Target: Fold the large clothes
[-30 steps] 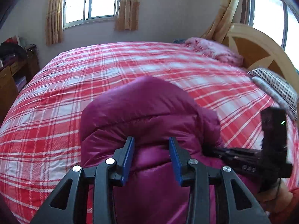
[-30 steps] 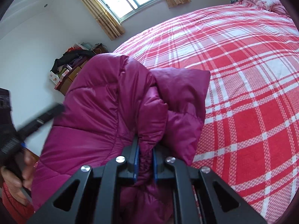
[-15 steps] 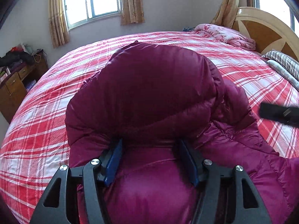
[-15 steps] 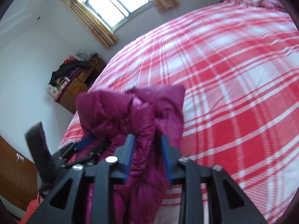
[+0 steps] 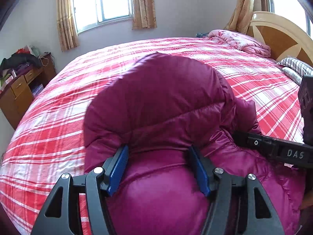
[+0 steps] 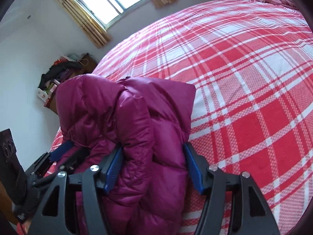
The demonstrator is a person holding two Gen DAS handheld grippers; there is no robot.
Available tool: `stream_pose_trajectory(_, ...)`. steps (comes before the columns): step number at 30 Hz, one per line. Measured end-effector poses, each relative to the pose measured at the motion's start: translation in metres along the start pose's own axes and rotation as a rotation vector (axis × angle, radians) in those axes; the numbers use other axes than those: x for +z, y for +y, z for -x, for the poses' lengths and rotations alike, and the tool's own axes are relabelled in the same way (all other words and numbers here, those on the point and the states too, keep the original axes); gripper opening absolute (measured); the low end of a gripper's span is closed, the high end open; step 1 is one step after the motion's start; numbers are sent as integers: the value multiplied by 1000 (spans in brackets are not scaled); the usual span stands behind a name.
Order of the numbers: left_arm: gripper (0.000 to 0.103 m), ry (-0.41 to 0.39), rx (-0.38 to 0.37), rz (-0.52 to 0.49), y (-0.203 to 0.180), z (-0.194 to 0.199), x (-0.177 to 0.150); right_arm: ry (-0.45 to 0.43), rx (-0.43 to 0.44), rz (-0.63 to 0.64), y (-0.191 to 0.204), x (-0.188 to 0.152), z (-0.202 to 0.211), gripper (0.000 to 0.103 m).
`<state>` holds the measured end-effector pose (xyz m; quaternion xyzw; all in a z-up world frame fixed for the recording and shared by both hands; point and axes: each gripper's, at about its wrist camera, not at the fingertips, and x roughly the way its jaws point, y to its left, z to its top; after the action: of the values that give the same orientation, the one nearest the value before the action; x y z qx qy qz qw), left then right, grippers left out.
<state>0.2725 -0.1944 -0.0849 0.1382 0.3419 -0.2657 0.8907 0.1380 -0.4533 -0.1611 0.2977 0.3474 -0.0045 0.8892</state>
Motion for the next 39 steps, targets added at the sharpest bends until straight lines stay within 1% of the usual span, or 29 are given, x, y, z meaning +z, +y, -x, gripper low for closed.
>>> stream_pose_trajectory(2, 65, 2, 40, 3, 5, 11, 2, -1, 1, 3, 0, 0, 1, 64)
stream_pose_trajectory(3, 65, -4, 45, 16, 10, 17, 2, -3, -1, 7, 1, 0, 1, 64)
stream_pose_trajectory(4, 65, -21, 38, 51, 20, 28, 1, -6, 3, 7, 0, 0, 1, 65)
stream_pose_trajectory(5, 65, -40, 35, 107, 35, 38, 0, -8, 15, 5, 0, -1, 3, 67)
stream_pose_trajectory(7, 71, -57, 15, 223, 63, 50, -6, -13, 59, -19, -4, -3, 4, 69)
stream_pose_trajectory(8, 77, -50, -9, 280, 78, 51, -10, -16, 81, -30, -6, -4, 5, 71)
stream_pose_trajectory(9, 80, -38, -26, 308, 86, 49, -13, -19, 95, -35, -7, -5, 7, 72)
stream_pose_trajectory(10, 80, -17, -42, 333, 95, 43, -17, -20, 108, -35, -7, -5, 8, 74)
stream_pose_trajectory(12, 80, 37, -58, 343, 99, 29, -21, -15, 117, -18, 0, -6, 7, 79)
stream_pose_trajectory(13, 80, 55, -103, 340, 98, 20, -24, -12, 117, -9, 2, -6, 6, 81)
stream_pose_trajectory(14, 80, 52, -150, 346, 96, 13, -26, -5, 113, 2, 4, -7, 5, 83)
stream_pose_trajectory(15, 80, 48, -179, 361, 96, 9, -29, 1, 107, 9, 6, -6, 3, 83)
stream_pose_trajectory(16, 80, 48, -225, 391, 96, 2, -31, 6, 102, 16, 7, -6, 1, 84)
stream_pose_trajectory(18, 80, 80, -324, 454, 95, -16, -34, 25, 93, 42, 12, -5, -2, 86)
stream_pose_trajectory(19, 81, 96, -350, 479, 93, -24, -36, 34, 83, 54, 14, -4, -4, 86)
stream_pose_trajectory(20, 82, 107, -354, 497, 89, -31, -38, 41, 72, 69, 17, -4, -7, 86)
stream_pose_trajectory(23, 81, 97, -326, 450, 75, -32, -32, 63, 24, 126, 28, -2, -15, 85)
stream_pose_trajectory(24, 77, 95, -323, 447, 74, -32, -32, 69, 14, 140, 31, -2, -16, 84)
stream_pose_trajectory(25, 74, 91, -327, 445, 73, -31, -32, 76, 10, 150, 32, -2, -18, 80)
stream_pose_trajectory(27, 63, 81, -318, 433, 71, -27, -31, 90, 14, 169, 35, -3, -18, 71)
stream_pose_trajectory(28, 60, 72, -301, 414, 67, -23, -30, 97, 19, 175, 36, -5, -18, 64)
stream_pose_trajectory(30, 52, 63, -274, 382, 61, -15, -30, 114, 34, 169, 38, -8, -16, 57)
stream_pose_trajectory(31, 51, 59, -260, 366, 57, -10, -29, 127, 59, 153, 37, -10, -16, 50)
stream_pose_trajectory(33, 46, 50, -241, 347, 54, 3, -30, 140, 89, 108, 35, -15, -14, 47)
stream_pose_trajectory(36, 46, 35, -210, 328, 53, 21, -32, 156, 120, 76, 42, -30, -5, 42)
stream_pose_trajectory(39, 46, 18, -169, 322, 54, 44, -42, 158, 160, 59, 55, -49, 4, 39)
